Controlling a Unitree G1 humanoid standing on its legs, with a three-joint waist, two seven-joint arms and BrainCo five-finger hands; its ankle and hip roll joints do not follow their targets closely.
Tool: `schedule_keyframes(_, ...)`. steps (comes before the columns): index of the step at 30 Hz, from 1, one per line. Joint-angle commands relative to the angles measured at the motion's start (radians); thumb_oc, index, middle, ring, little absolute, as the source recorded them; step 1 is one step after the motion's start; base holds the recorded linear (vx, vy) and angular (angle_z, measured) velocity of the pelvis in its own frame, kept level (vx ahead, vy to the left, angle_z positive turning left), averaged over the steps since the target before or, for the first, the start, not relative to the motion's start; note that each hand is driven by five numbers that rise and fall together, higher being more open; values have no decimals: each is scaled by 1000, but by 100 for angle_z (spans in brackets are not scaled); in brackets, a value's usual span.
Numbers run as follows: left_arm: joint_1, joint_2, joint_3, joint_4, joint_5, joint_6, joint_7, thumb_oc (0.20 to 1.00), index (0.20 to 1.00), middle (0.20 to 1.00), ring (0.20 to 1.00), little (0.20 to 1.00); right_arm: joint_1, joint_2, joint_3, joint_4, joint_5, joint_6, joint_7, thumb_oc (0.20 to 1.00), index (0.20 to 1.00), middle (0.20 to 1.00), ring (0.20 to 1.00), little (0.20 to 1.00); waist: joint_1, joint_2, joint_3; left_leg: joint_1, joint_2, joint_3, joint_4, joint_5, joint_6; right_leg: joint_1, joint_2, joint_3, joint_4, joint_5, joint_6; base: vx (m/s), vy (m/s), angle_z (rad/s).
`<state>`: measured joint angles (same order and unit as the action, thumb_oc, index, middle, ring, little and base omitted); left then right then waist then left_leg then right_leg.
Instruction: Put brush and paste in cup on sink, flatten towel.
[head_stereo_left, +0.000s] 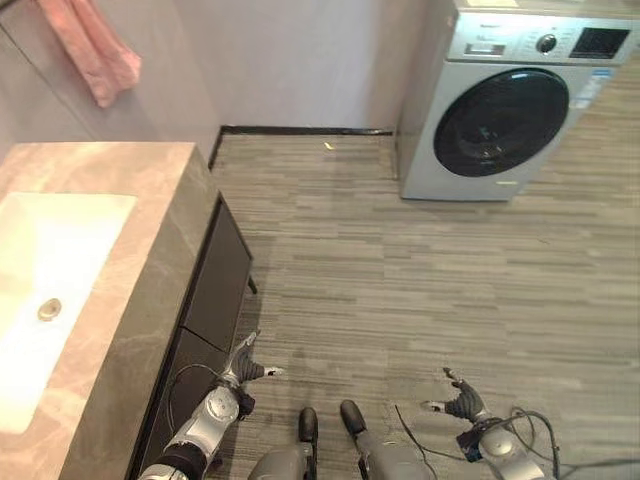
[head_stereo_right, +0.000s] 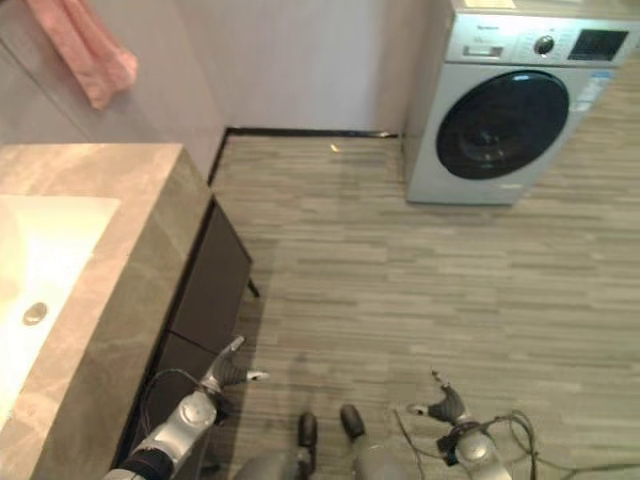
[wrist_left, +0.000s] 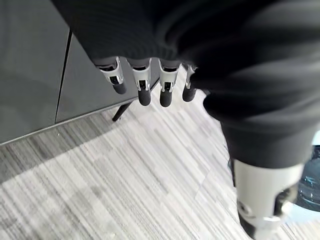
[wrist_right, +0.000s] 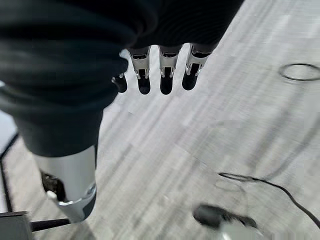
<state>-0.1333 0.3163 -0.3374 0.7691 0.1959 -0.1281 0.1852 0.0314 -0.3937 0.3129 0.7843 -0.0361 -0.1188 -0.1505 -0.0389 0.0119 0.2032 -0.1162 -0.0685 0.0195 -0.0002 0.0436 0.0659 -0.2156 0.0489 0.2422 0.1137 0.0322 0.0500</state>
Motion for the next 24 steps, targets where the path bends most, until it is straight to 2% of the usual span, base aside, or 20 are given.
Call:
schedule_keyframes(1, 8, 49, 15, -39, -47, -25, 12, 1000, 1000, 1000, 1000, 1000, -75, 9, -15, -21, -18, -29, -16, 1000, 1000, 1000, 1000, 1000, 79, -5, -3, 0, 54, 75, 78, -70, -64, 53, -146, -442, 127, -77, 71, 54, 113, -104)
schedule_keyframes(2, 27, 55, 30, -35, -49, -23, -1, 1000, 1000, 1000, 1000, 1000, -72, 13, -13, -28, -27, -27, -12, 1000, 1000, 1000, 1000, 1000, 78, -12, -10, 10, 59, 100, 93, -83, -70, 58, -173, -549, 122, -82, 49, 86, 71, -135)
schedule_keyframes(3, 43, 55, 42, -33, -52, -20, -14, 1000, 1000, 1000, 1000, 1000, -62, 13, -16, -37, -23, -23, -6, 1000, 1000, 1000, 1000, 1000, 65, -16, -13, 17, 58, 108, 109, -90, -71, 67, -176, -539, 113, -86, 53, 122, -7, -132)
schedule_keyframes(4, 55, 58, 42, -33, -49, -20, -19, 1000, 1000, 1000, 1000, 1000, -51, 8, -22, -38, -20, -27, -6, 1000, 1000, 1000, 1000, 1000, 52, -27, -12, 9, 50, 103, 170, -97, -70, 75, -132, -469, 109, -105, 46, 79, -30, -30)
schedule_keyframes(5, 55, 59, 43, -33, -49, -19, -19, 1000, 1000, 1000, 1000, 1000, -51, 9, -22, -39, -20, -27, -6, 1000, 1000, 1000, 1000, 1000, 52, -27, -16, 3, 51, 104, 172, -96, -70, 72, -131, -469, 106, -102, 45, 112, -23, 28)
schedule_keyframes(6, 61, 53, 56, -29, -67, -21, -17, 1000, 1000, 1000, 1000, 1000, -52, 10, -24, -49, -13, -28, -4, 1000, 1000, 1000, 1000, 1000, 67, -34, -6, -24, 47, 120, 277, -87, -87, 87, -138, -484, 115, -105, 21, 57, 7, 55)
schedule_keyframes(7, 60, 53, 56, -29, -68, -21, -17, 1000, 1000, 1000, 1000, 1000, -52, 10, -24, -49, -13, -28, -3, 1000, 1000, 1000, 1000, 1000, 68, -33, -6, -27, 49, 121, 284, -91, -88, 86, -137, -484, 116, -106, 20, 60, -23, 38)
schedule_keyframes(8, 63, 49, 61, -40, -84, -20, -12, 1000, 1000, 1000, 1000, 1000, -43, -2, -31, -64, -9, -30, -8, 1000, 1000, 1000, 1000, 1000, 67, -39, 6, -63, 54, 120, 358, -86, -100, 91, -132, -484, 126, -113, 11, 13, -40, 7)
schedule_keyframes(12, 48, 23, 60, -35, -120, -22, 1, 1000, 1000, 1000, 1000, 1000, -32, -7, -71, -70, 23, -25, -32, 1000, 1000, 1000, 1000, 1000, 53, -41, 16, -93, 74, 130, 424, -105, -119, 96, -136, -506, 169, -145, 11, 73, -3, 30)
schedule_keyframes(13, 48, 25, 57, -44, -125, -22, -4, 1000, 1000, 1000, 1000, 1000, -38, -6, -78, -61, 39, -26, -33, 1000, 1000, 1000, 1000, 1000, 52, -37, 19, -87, 69, 122, 420, -121, -109, 85, -138, -499, 201, -153, 16, 143, 132, 30)
schedule_keyframes(14, 48, 34, 51, -64, -122, -23, -9, 1000, 1000, 1000, 1000, 1000, -47, 0, -88, -63, 66, -25, -28, 1000, 1000, 1000, 1000, 1000, 47, -33, 26, -81, 65, 130, 422, -162, -85, 60, -150, -480, 262, -169, 25, 93, 112, 17)
schedule_keyframes(15, 48, 34, 51, -64, -122, -23, -9, 1000, 1000, 1000, 1000, 1000, -47, 1, -88, -63, 67, -25, -28, 1000, 1000, 1000, 1000, 1000, 49, -34, 26, -81, 64, 132, 424, -164, -84, 58, -151, -478, 266, -171, 26, 153, 224, -12)
schedule_keyframes(16, 43, 55, 42, -105, -117, -27, -15, 1000, 1000, 1000, 1000, 1000, -56, 2, -90, -95, 81, -28, -20, 1000, 1000, 1000, 1000, 1000, 47, -27, 44, -76, 45, 141, 464, -219, -56, 21, -175, -456, 368, -185, 39, 86, 145, -24)
schedule_keyframes(21, 31, 66, 49, -133, -120, -34, -12, 1000, 1000, 1000, 1000, 1000, -62, -12, -65, -162, 52, -34, -6, 1000, 1000, 1000, 1000, 1000, 40, -11, 61, -95, 26, 143, 536, -271, -33, -40, -199, -427, 503, -219, 36, 95, 134, -6)
schedule_keyframes(24, 19, 62, 55, -126, -116, -37, -8, 1000, 1000, 1000, 1000, 1000, -63, -26, -26, -169, 1, -39, 10, 1000, 1000, 1000, 1000, 1000, 49, -9, 50, -90, 18, 140, 545, -276, -35, -14, -203, -443, 461, -242, 26, 166, 62, 2)
